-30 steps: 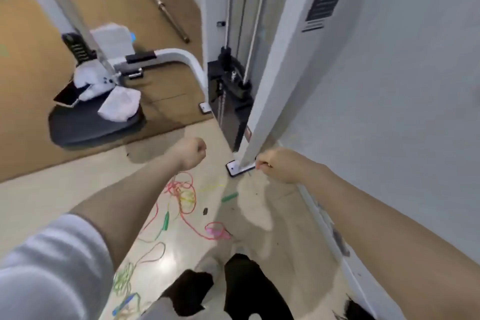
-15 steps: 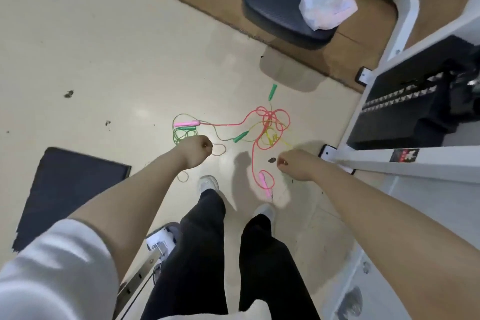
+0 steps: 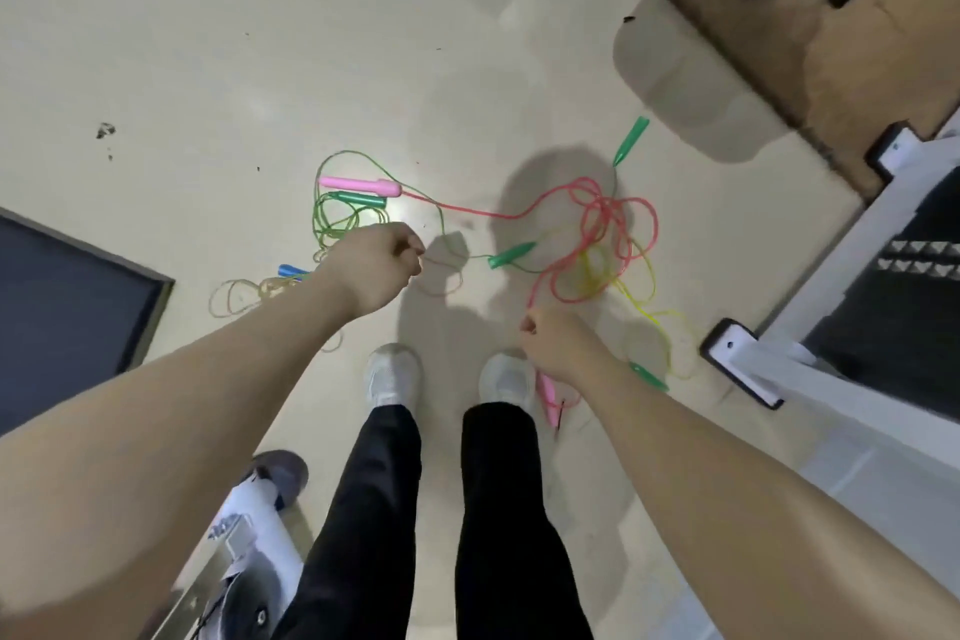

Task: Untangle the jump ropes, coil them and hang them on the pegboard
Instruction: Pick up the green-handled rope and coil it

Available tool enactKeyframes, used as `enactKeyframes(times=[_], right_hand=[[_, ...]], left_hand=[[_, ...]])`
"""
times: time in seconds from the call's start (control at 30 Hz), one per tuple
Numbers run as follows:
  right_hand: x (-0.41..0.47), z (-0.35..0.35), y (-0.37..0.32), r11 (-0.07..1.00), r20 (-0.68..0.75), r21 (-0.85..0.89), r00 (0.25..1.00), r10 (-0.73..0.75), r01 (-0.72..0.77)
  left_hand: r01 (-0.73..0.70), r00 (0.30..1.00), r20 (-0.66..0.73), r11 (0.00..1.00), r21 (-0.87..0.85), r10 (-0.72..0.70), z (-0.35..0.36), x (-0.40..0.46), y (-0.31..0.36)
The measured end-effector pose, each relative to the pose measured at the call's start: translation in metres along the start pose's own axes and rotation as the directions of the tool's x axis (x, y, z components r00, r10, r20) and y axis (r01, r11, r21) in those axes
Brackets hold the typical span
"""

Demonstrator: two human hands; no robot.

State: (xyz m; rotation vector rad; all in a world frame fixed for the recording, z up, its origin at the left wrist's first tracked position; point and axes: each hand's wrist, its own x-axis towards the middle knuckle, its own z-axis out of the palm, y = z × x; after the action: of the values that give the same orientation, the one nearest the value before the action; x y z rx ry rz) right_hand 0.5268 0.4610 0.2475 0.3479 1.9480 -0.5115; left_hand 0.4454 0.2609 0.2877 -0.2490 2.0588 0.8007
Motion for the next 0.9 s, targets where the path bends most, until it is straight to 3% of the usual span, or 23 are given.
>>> enactKeyframes(times=[0.2,0.33,0.4,0.57,0.67,0.7,0.77,0.83,0.9], right_hand=[[0.148,0.028,0.042,0.983,-0.167,-0.183,0.985,-0.045,0.013],[0.226,0.044,0.065,0.93,-0.121,-0.359,0.984,-0.134,0.083],[0.253,0.046,0.07,0.887,-0.11,-0.452,0.982,-0.156,0.091],[0.292,0.051,0.082,0.831,-0.311,-0.556,0.925,-0.218,0.009],[0.296,0.061,0.094,0.772,-0.29,-0.635,0.917,-0.274,0.029],[0.292,0.065,0.096,0.794,-0.268,-0.606,0.925,-0.269,0.055],[0.27,0.065,0.087,0.916,-0.2,-0.387,0.961,-0.192,0.102],[0.237,0.059,0.066,0.977,-0.106,-0.128,0.977,-0.184,0.171],[0.196,0.035,0.038,0.969,-0.045,0.012,0.968,-0.245,0.246]], left_hand=[[-0.044,0.998,-0.037,0.998,-0.036,0.043,0.08,0.135,-0.049],[-0.066,0.998,-0.026,0.996,-0.063,0.065,0.126,0.194,-0.086],[-0.085,0.996,-0.008,0.994,-0.067,0.085,0.144,0.214,-0.101],[-0.109,0.993,0.031,0.99,-0.092,0.113,0.172,0.237,-0.122],[-0.169,0.983,0.062,0.985,-0.044,0.171,0.177,0.231,-0.122],[-0.212,0.974,0.075,0.977,-0.02,0.213,0.175,0.224,-0.118],[-0.356,0.934,0.043,0.924,0.141,0.353,0.169,0.207,-0.109],[-0.482,0.844,0.018,0.745,0.461,0.536,0.163,0.186,-0.099],[-0.514,0.737,0.036,0.525,0.678,0.675,0.154,0.163,-0.078]])
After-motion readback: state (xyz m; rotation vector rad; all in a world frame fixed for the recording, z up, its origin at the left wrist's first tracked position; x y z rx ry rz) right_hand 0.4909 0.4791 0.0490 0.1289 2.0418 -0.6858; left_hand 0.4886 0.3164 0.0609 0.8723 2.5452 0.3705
